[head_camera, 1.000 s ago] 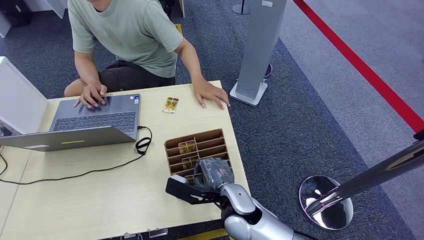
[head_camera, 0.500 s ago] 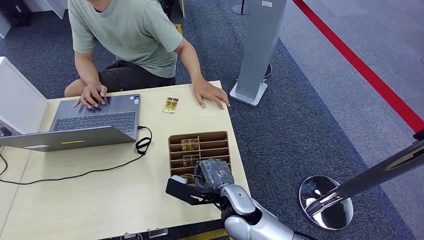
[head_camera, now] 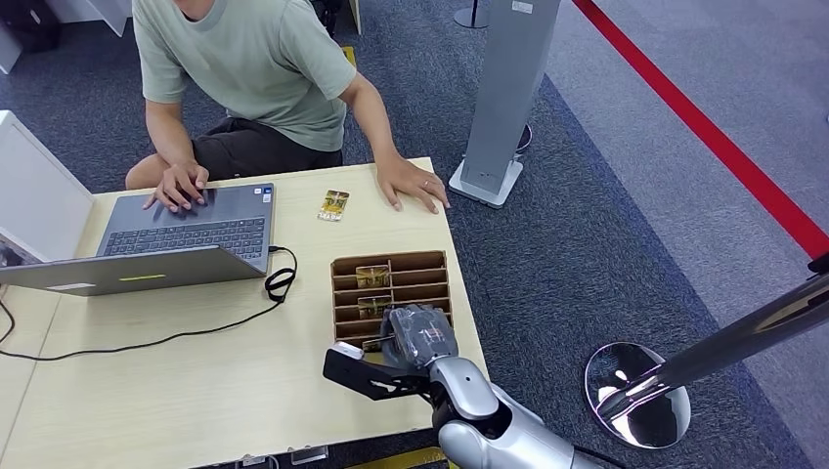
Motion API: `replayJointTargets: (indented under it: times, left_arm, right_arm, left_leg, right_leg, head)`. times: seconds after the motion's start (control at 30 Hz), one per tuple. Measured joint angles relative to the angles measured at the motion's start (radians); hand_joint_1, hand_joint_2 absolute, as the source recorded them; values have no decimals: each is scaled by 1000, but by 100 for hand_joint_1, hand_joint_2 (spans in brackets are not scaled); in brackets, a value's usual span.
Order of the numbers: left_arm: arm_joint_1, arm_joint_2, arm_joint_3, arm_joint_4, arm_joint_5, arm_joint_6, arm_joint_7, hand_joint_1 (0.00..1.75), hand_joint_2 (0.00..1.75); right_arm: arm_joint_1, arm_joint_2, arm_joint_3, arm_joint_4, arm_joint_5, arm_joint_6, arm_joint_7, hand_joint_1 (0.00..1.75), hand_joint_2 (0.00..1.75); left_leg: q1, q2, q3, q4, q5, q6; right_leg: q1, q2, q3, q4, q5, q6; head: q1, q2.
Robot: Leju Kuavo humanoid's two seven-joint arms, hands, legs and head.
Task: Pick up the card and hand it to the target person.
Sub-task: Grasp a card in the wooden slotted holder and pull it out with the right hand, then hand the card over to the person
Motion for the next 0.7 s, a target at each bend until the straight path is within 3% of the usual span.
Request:
replayJointTargets:
  times: [0.17, 0.4, 0.7]
  left_arm:
    - [-1, 0, 0, 0, -10, -3, -3, 0, 175]
    - [-9, 0, 0, 0, -18, -7, 6, 0, 175]
    - [-25, 0, -3, 0, -38, -8, 21, 0, 175]
  right_arm:
    - [-75, -14, 0, -54, 23, 24, -5, 175, 175]
    - [-254, -27, 5, -111, 13, 37, -9, 175, 175]
    - [-430, -21, 31, -74, -1, -30, -77, 175, 175]
  left_leg:
    - [0, 0, 0, 0, 0, 0]
    - [0, 0, 0, 1, 1, 0]
    - [0, 0, -2, 0, 2, 0]
  right_leg:
    - [0, 0, 0, 0, 1, 0]
    - [0, 0, 0, 1, 1, 0]
    - [0, 0, -1, 1, 1, 0]
  head:
    - [0, 0]
    - [0, 0]
    - [0, 0]
